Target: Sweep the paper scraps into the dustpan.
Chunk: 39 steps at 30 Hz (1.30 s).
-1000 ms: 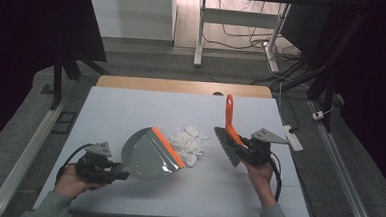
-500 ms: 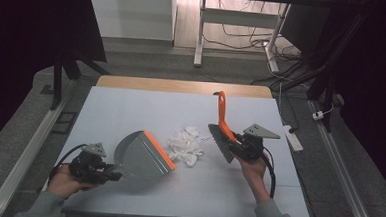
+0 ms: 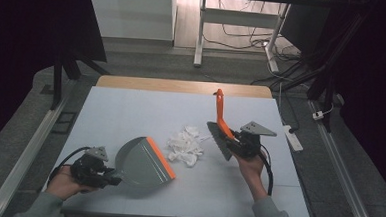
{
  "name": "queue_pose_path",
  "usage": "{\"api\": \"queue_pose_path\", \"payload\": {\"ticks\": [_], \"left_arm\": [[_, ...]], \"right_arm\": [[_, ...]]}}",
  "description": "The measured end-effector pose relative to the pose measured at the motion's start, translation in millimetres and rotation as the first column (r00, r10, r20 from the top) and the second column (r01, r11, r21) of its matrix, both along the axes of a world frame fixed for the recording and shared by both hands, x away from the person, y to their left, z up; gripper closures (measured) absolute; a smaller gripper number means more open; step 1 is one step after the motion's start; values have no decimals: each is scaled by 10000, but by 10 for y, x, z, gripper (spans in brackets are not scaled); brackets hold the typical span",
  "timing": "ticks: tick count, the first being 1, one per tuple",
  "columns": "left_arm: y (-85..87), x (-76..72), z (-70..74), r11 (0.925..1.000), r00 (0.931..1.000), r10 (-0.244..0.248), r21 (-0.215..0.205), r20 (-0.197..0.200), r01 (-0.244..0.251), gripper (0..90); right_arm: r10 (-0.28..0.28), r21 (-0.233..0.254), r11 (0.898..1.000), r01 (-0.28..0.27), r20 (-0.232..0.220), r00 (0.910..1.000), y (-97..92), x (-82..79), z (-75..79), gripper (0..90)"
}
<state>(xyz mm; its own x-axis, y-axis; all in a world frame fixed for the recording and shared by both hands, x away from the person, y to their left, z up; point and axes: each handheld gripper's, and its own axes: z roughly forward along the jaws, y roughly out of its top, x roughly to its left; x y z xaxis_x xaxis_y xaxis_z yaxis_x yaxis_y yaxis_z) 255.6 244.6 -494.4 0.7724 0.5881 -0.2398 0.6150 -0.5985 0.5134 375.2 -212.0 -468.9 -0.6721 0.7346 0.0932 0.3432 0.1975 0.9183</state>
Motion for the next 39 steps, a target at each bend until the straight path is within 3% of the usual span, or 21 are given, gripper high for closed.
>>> {"api": "queue_pose_path", "payload": {"ticks": [18,26,39], "left_arm": [[-138,63,-94,9992,9989,-390,-26,-256,390,614],[-192,83,-120,9992,9989,-372,-132,-275,368,614],[-241,100,-145,9992,9987,-372,-187,-337,366,614]], "right_arm": [[-239,-466,9986,231,-161,9996,153,254,-10,700],[-367,-814,9961,330,-440,9984,250,395,-112,700],[-328,-1103,9935,271,-506,9982,369,557,-159,700]]}}
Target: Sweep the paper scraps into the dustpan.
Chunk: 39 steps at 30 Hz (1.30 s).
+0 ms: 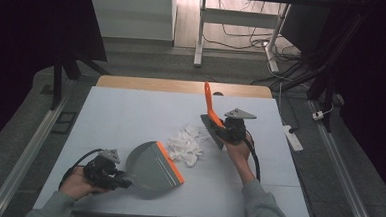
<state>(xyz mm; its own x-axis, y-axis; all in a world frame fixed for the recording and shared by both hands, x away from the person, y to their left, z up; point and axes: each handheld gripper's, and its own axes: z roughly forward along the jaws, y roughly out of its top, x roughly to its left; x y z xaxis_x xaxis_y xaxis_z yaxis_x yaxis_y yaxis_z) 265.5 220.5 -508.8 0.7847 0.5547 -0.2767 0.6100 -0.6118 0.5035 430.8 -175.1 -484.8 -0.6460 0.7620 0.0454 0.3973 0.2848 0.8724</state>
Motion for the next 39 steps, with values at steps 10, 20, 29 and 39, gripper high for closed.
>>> {"api": "queue_pose_path", "payload": {"ticks": [10,20,29,39], "left_arm": [[-25,43,-22,10000,10000,-41,-54,-59,40,614],[-54,54,-19,9999,10000,-43,-130,-11,43,614],[-62,56,-17,9999,10000,-26,-125,15,26,614],[-93,61,-26,9998,9999,109,-162,27,-109,613]], "right_arm": [[-380,-609,9975,367,-203,9991,124,192,-69,701],[-867,-855,9930,815,-584,9945,108,350,-39,701],[-588,-806,9954,517,-883,9944,217,383,-69,701],[-100,-955,9954,-9,-1144,9934,377,352,-85,701]]}}
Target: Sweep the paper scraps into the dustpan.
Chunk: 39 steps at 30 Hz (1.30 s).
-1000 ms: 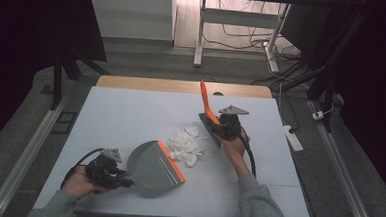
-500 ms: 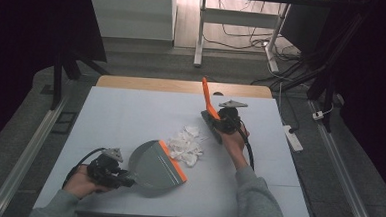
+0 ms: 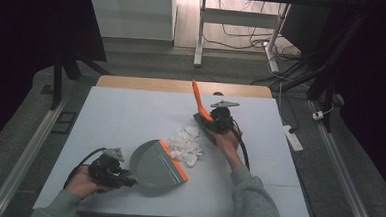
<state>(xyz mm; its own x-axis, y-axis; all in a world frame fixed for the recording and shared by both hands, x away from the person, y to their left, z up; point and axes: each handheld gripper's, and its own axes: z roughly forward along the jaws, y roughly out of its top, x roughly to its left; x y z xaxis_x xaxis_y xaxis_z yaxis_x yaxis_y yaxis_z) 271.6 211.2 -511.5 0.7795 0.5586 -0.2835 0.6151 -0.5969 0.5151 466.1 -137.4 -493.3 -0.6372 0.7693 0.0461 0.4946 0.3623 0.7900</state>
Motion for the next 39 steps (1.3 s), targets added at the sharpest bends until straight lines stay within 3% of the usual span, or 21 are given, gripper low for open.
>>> {"api": "queue_pose_path", "payload": {"ticks": [12,23,39], "left_arm": [[-17,3,0,9999,9999,116,-18,47,-116,613],[-26,7,-5,9999,9999,167,-33,40,-166,614],[-38,5,-6,9997,9997,234,-26,65,-234,613]], "right_arm": [[739,-20,9973,-739,30,9973,203,-177,-3,701],[1041,17,9946,-1041,41,9946,306,-322,-2,701],[2091,241,9776,-2092,91,9779,519,-626,-14,701]]}}
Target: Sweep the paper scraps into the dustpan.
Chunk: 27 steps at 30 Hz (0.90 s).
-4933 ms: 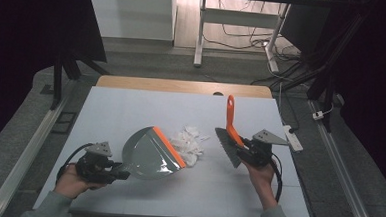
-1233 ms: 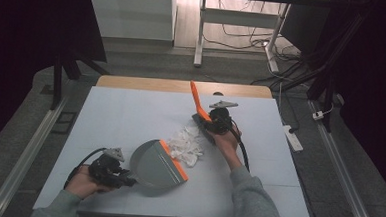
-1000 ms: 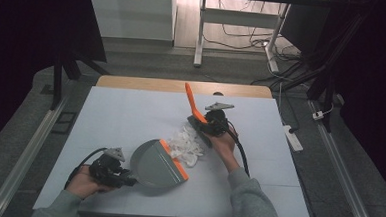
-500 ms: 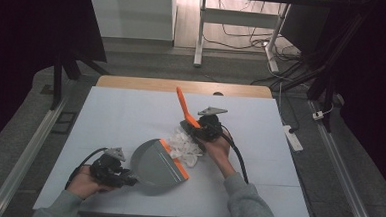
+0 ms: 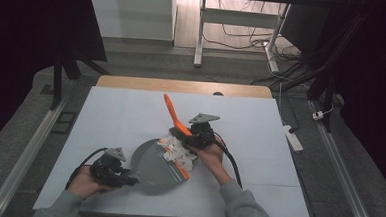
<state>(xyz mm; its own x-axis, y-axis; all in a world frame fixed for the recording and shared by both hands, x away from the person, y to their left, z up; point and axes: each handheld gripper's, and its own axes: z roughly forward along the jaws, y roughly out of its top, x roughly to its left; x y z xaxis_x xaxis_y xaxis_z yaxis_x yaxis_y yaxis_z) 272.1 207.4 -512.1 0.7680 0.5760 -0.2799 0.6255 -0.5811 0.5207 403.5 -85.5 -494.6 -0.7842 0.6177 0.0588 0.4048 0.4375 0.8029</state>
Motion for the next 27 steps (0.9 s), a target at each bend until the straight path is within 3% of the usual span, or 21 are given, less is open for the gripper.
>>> {"api": "queue_pose_path", "payload": {"ticks": [12,21,27], "left_arm": [[-8,-1,-3,10000,10000,26,25,23,-26,613],[-6,-6,-17,10000,10000,69,3,-12,-69,614],[-2,-7,-15,10000,10000,71,-20,1,-71,613]], "right_arm": [[908,-134,9958,-908,-7,9959,170,-250,15,701],[1371,132,9905,-1371,12,9906,256,-356,88,700],[1499,345,9879,-1514,445,9877,240,-402,254,701]]}}
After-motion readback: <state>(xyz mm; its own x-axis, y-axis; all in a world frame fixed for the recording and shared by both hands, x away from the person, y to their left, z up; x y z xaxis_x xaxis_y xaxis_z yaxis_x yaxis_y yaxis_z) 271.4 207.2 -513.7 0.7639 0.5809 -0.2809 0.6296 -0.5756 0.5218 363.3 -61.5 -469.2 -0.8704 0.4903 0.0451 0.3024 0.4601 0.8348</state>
